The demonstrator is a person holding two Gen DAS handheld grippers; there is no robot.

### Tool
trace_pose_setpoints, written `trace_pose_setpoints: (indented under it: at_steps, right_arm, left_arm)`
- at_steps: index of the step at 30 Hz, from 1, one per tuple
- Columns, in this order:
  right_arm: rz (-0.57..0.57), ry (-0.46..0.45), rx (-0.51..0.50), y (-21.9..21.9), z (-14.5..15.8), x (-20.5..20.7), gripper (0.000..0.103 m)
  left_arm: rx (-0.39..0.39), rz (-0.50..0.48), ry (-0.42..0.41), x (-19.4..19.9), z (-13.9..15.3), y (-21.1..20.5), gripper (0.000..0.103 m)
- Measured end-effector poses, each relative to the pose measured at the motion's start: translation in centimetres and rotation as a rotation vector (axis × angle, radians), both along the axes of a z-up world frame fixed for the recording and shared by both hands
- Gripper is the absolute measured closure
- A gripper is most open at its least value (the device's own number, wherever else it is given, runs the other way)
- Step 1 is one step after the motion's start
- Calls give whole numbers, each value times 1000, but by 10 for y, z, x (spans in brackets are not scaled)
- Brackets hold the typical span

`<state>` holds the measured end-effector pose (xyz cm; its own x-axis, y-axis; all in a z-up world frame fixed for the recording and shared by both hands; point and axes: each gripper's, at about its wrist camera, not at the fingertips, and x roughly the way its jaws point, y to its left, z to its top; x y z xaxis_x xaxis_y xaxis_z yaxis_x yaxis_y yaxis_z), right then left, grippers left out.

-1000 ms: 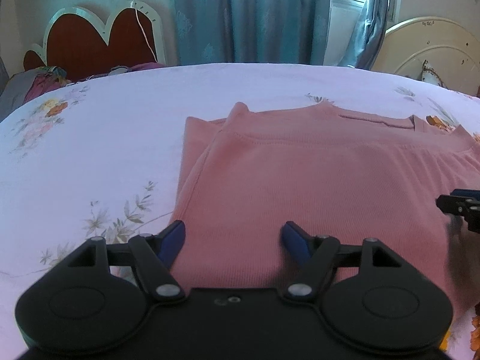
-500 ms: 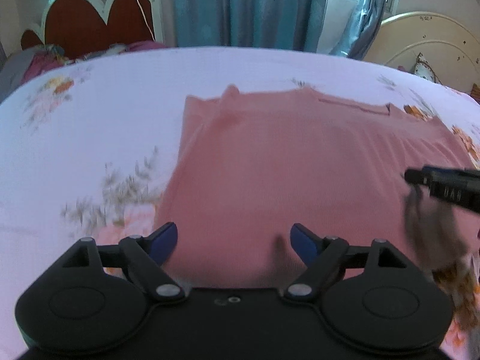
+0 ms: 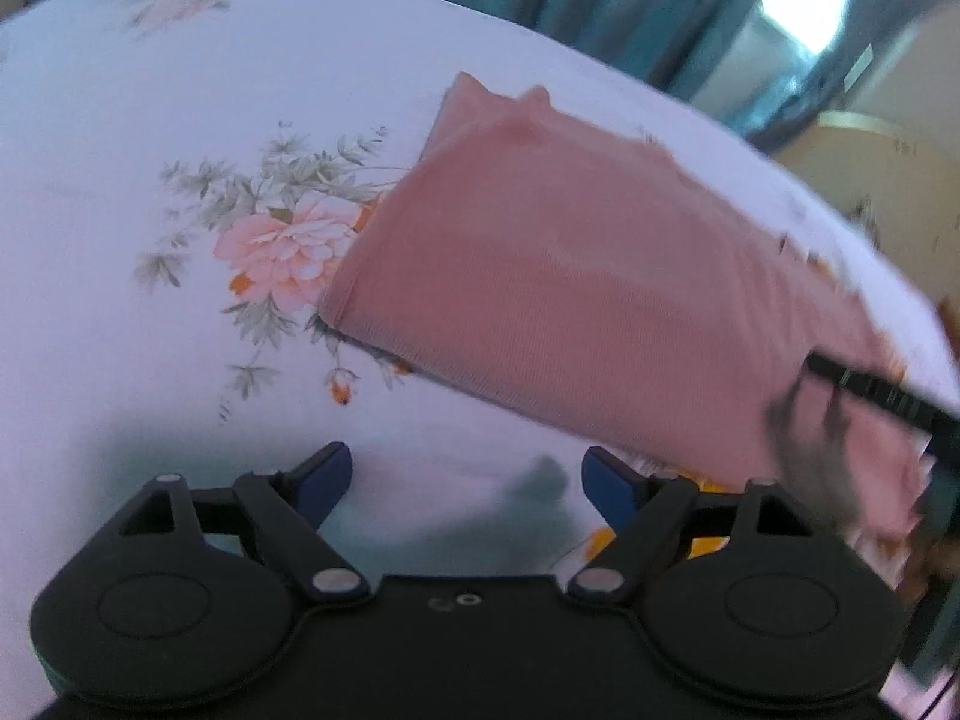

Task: Fold small clothes
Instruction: 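Grasp the side edge of the folded sweater with the left gripper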

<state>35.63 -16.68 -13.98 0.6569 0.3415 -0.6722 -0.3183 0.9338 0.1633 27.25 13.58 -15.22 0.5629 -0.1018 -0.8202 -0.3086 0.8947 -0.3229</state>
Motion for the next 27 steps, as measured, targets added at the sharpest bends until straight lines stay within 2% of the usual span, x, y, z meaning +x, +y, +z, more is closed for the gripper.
trace_pose_setpoints:
  at_steps: [2, 4, 6, 12, 15, 16, 17, 18, 20, 21, 22, 27]
  right_arm:
    - [-7, -7, 1, 1, -1, -2, 43]
    - [-9, -15, 4, 3, -1, -2, 43]
    - [-11, -19, 12, 3, 0, -2, 43]
    - [-16, -39, 3, 11, 3, 9, 44]
    - [-8, -62, -21, 19, 3, 12, 45]
    - [-4, -72, -34, 22, 3, 12, 48]
    - [2, -75, -53, 27, 1, 13, 57]
    - [3, -67, -65, 29, -3, 14, 59]
    - [-3, -35, -83, 32, -13, 18, 59]
    - [-1, -15, -101, 35, -19, 19, 59]
    - [1, -27, -116, 37, -23, 18, 59]
    - [-29, -38, -127, 35, -17, 18, 59]
  left_arm:
    - [-88, 51, -37, 3, -3, 6, 18]
    - [-174, 91, -78, 11, -8, 10, 19]
    - [-222, 115, -120, 21, -11, 12, 19]
    - [-264, 179, -222, 52, -22, 14, 20]
    - [-287, 225, -264, 63, -28, 19, 33]
    - [-287, 234, -271, 65, -29, 20, 41]
    - [-282, 241, -279, 67, -30, 20, 45]
    - [-285, 248, -285, 69, -32, 22, 51]
    - [-293, 265, -297, 69, -35, 25, 64]
    - [-291, 273, -297, 68, -37, 27, 79]
    - [-297, 285, -293, 67, -40, 29, 84]
    - [-321, 285, -310, 65, -43, 32, 87]
